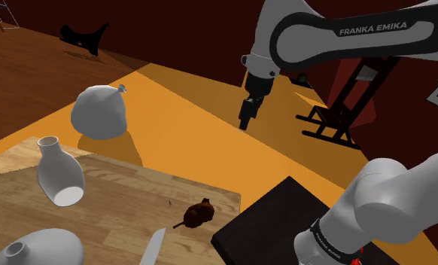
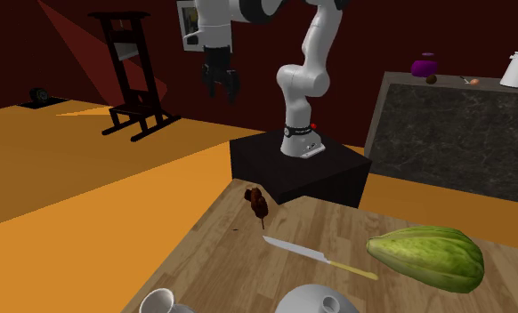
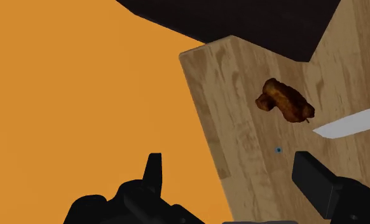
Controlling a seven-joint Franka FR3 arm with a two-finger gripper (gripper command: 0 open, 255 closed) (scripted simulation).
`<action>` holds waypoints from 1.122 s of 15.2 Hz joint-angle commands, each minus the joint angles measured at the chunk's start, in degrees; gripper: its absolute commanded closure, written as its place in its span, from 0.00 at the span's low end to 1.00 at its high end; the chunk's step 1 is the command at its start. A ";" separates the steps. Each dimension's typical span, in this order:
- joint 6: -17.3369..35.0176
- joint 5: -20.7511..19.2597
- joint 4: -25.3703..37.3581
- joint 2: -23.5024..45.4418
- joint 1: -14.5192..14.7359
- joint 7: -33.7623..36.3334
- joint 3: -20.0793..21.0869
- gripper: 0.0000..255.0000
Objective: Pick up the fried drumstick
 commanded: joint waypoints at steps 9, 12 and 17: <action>10.28 -0.60 0.51 16.42 4.99 -0.59 6.10 0.00; 13.05 -1.50 1.20 21.67 6.34 -0.43 7.85 0.00; 17.16 -3.92 3.00 30.75 8.69 0.35 10.42 0.00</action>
